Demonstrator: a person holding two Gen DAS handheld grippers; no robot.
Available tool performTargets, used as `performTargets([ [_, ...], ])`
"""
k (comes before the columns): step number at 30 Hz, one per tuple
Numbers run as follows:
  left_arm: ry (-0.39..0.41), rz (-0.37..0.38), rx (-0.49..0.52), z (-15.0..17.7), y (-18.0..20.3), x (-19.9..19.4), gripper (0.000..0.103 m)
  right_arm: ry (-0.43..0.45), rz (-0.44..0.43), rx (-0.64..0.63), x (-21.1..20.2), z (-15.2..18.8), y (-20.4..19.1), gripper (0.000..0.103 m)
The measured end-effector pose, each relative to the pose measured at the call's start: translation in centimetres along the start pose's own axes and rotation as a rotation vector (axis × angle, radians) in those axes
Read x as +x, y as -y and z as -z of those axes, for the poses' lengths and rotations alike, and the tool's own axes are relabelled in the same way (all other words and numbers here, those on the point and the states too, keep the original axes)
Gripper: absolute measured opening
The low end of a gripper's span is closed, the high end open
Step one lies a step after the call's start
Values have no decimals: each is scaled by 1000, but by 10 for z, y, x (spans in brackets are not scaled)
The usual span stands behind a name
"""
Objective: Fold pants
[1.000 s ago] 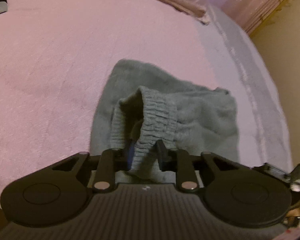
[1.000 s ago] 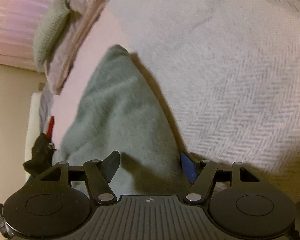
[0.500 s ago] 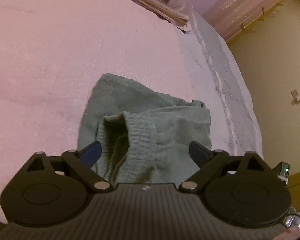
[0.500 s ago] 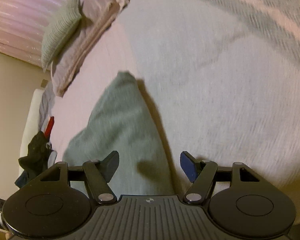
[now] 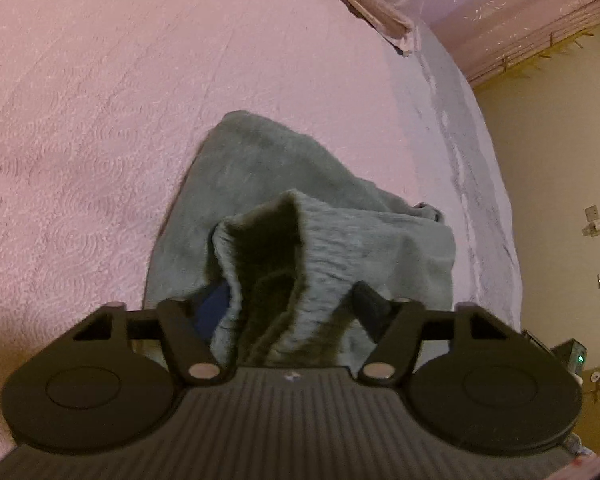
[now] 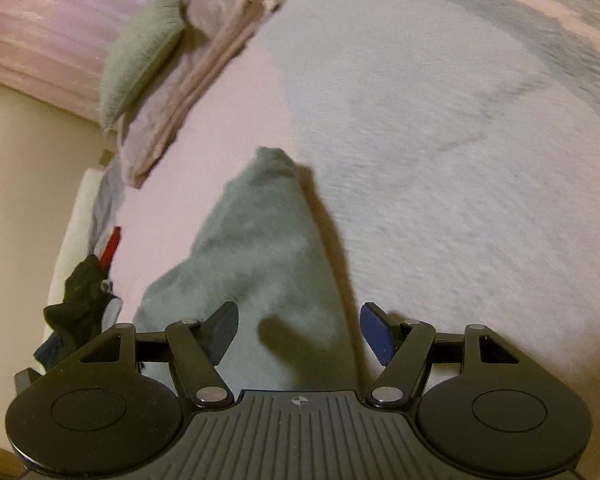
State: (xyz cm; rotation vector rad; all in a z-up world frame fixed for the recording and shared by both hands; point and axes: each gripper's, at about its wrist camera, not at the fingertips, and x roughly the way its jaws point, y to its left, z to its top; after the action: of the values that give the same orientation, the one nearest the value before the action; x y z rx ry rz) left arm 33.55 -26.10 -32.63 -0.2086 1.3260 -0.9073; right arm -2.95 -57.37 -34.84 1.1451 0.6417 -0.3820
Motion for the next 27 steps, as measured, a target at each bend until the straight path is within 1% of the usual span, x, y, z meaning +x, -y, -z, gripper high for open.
performTargets([
  [2,9,9,26,0,-3,0,63,2,-9,-11,9,-5,-2,65],
  [3,-2,-6,11,1,-10,5,67,-1,-15,-15,14,-7,-3,65],
  [4,-13,4,-33,2,-19,13,74,-10,-13,-16,20,-7,-3,65],
  [5,-18,23,-73,2,-26,20,76,-23,-1,-16,26,-7,-3,65],
  [6,-18,30,-88,2,-29,21,75,-32,7,-18,32,-6,-3,65],
  [7,-15,33,-80,1,-27,20,70,-40,9,-17,37,-4,-2,65],
  [8,-6,50,-61,1,-24,17,51,-44,11,-13,40,-3,-1,65],
  [9,4,60,-36,0,-21,14,45,-41,11,-9,41,-2,-1,65],
  [11,9,45,20,-1,-13,7,25,-31,9,-2,39,1,0,65],
  [12,13,48,25,-2,-12,3,22,-27,6,0,38,1,-1,64],
  [13,21,60,27,-2,-9,-1,17,-21,6,-3,36,2,-3,61],
  [14,37,70,38,-3,-5,-7,16,-15,7,-14,34,2,-6,57],
  [15,57,80,71,-3,1,-15,16,-12,16,-31,32,2,-10,52],
  [17,125,99,157,-5,13,-34,16,14,16,-69,24,4,-17,49],
  [18,153,110,185,-7,12,-40,16,31,14,-86,21,6,-20,47],
  [19,161,108,194,-10,7,-39,16,49,14,-105,19,8,-23,47],
  [20,141,87,177,-12,-2,-32,16,64,31,-133,21,10,-27,46],
  [21,90,65,136,-13,-14,-17,16,65,66,-146,25,12,-27,46],
  [22,45,18,106,-12,-25,1,19,53,111,-144,33,13,-27,46],
  [23,40,-28,107,-12,-30,11,26,47,140,-135,39,14,-25,47],
  [25,32,-53,76,-16,-27,9,33,46,175,-146,44,14,-32,47],
  [26,25,-70,74,-18,-20,3,35,35,216,-190,43,13,-42,47],
  [27,20,-99,101,-18,-10,-5,35,31,255,-240,40,13,-52,48],
])
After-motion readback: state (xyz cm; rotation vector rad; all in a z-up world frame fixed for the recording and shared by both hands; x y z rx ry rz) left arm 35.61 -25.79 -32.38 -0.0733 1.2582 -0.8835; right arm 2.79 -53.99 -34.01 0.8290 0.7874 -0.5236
